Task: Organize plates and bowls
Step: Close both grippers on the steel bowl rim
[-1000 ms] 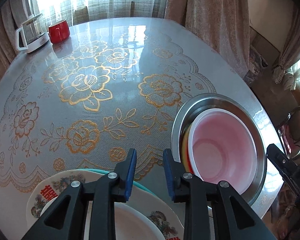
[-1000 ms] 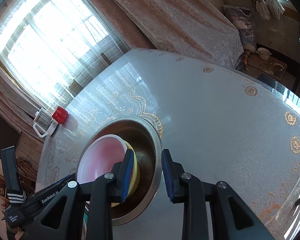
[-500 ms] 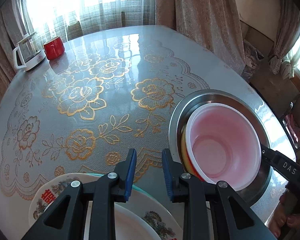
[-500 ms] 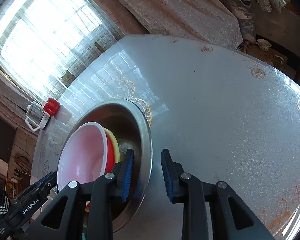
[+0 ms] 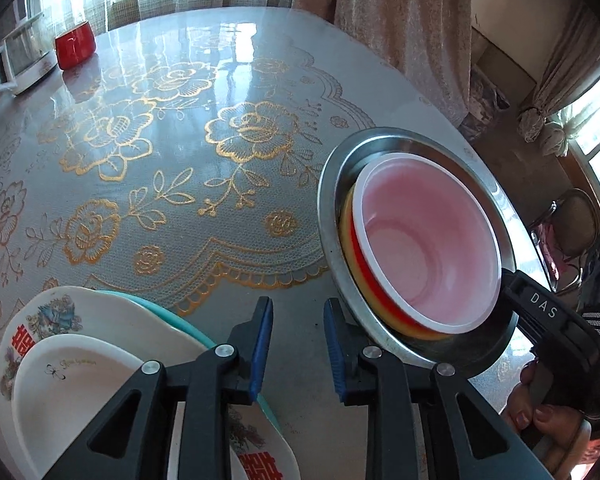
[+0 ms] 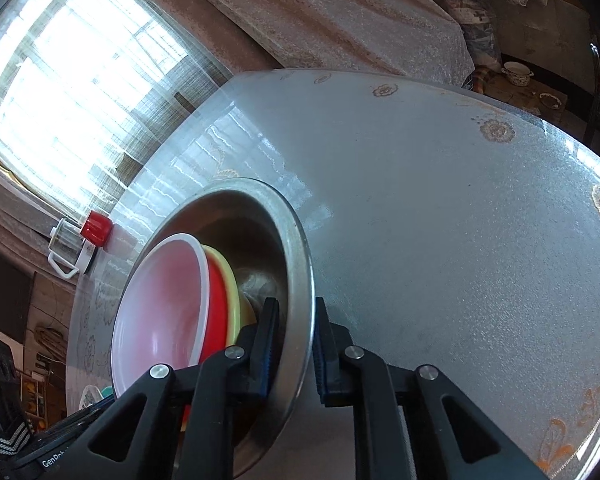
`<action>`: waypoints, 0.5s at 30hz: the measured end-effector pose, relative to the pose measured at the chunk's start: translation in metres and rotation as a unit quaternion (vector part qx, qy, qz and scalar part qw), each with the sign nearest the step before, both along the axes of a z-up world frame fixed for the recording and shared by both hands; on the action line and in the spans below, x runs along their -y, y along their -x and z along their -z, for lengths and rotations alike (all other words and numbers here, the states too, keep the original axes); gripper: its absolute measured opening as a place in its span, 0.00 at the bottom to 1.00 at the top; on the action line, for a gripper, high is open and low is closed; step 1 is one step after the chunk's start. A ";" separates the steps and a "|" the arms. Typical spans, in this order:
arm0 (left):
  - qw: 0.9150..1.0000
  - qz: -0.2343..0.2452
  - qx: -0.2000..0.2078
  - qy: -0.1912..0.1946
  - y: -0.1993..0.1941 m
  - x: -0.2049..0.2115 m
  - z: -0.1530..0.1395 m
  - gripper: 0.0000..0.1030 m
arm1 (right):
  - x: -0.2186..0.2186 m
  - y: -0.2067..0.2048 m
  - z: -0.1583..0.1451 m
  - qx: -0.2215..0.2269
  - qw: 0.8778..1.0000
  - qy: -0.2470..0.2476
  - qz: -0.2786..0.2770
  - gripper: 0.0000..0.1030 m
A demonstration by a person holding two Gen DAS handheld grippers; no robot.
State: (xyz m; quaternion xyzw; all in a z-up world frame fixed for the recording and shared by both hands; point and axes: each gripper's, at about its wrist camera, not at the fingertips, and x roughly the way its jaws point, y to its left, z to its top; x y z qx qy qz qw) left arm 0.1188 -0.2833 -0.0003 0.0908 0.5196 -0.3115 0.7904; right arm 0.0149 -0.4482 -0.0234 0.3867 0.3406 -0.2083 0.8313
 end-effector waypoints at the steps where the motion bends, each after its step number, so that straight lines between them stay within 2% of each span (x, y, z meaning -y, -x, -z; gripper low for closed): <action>1: 1.000 0.001 0.007 -0.003 0.002 0.003 0.001 0.25 | -0.001 0.001 0.000 0.001 1.000 -0.001 0.000 0.13; 4: 1.000 0.015 0.013 -0.012 0.009 0.014 0.008 0.23 | -0.001 0.003 0.002 0.006 1.000 0.001 -0.005 0.12; 5: 1.000 0.016 0.014 -0.011 0.012 0.016 0.008 0.17 | -0.002 0.002 0.001 0.004 1.000 0.007 -0.009 0.12; 8: 1.000 0.010 0.025 -0.005 0.017 0.020 0.008 0.13 | -0.004 0.001 0.000 0.001 1.000 0.018 -0.013 0.12; 11: 1.000 0.003 0.000 0.013 0.009 0.016 0.009 0.12 | -0.004 0.001 0.000 0.004 1.000 0.018 -0.013 0.12; 15: 0.997 -0.023 -0.047 0.063 0.003 -0.001 0.010 0.12 | -0.001 0.005 0.002 0.016 1.000 0.008 -0.013 0.12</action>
